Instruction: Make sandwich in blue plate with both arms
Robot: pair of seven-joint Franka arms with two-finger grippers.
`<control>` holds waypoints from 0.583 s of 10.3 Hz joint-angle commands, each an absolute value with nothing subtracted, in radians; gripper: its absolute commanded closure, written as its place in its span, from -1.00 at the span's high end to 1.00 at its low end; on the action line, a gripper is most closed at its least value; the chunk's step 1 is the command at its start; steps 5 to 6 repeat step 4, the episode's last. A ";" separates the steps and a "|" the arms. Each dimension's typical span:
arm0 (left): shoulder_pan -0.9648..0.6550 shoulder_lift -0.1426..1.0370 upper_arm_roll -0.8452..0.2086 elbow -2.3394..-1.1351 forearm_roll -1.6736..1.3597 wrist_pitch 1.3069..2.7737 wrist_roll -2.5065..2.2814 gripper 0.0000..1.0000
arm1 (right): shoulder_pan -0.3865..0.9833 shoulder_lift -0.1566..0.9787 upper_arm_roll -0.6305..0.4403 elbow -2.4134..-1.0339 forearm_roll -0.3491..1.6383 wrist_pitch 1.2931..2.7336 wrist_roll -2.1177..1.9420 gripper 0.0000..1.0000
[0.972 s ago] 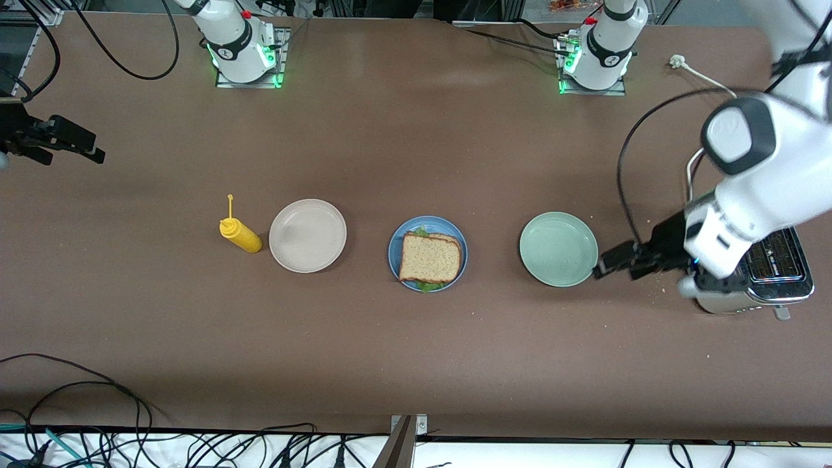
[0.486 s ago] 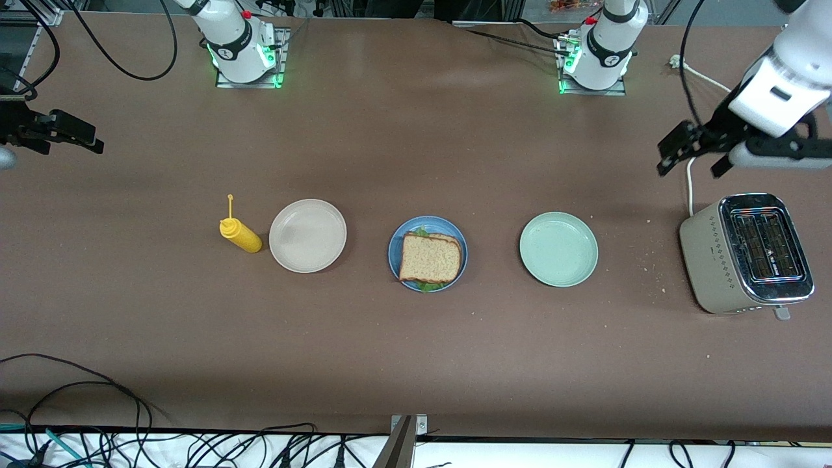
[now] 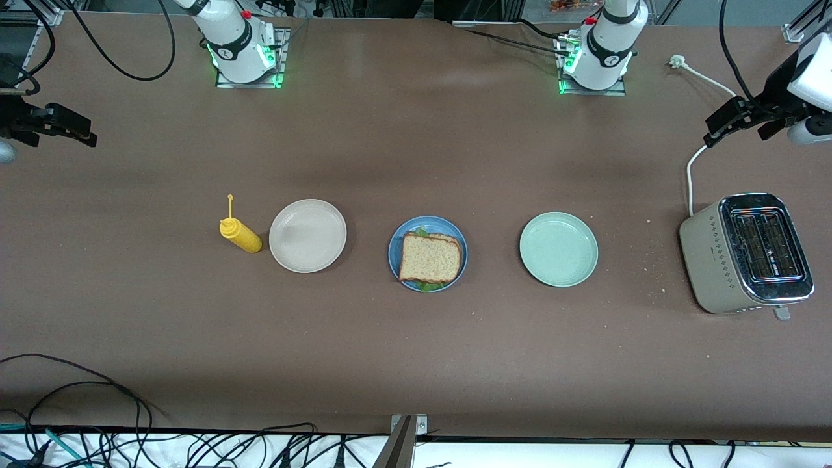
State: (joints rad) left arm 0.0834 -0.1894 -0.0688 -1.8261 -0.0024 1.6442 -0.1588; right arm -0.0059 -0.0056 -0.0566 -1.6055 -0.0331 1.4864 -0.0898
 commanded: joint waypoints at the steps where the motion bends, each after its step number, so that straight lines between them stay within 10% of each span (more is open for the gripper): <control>1: 0.087 -0.179 -0.083 -1.799 0.028 1.609 -0.175 1.00 | -0.002 -0.005 -0.048 -1.582 -0.002 1.471 -0.087 1.00; 6: 0.086 -0.179 -0.084 -1.799 0.028 1.609 -0.176 1.00 | -0.002 -0.005 -0.049 -1.583 0.008 1.470 -0.094 1.00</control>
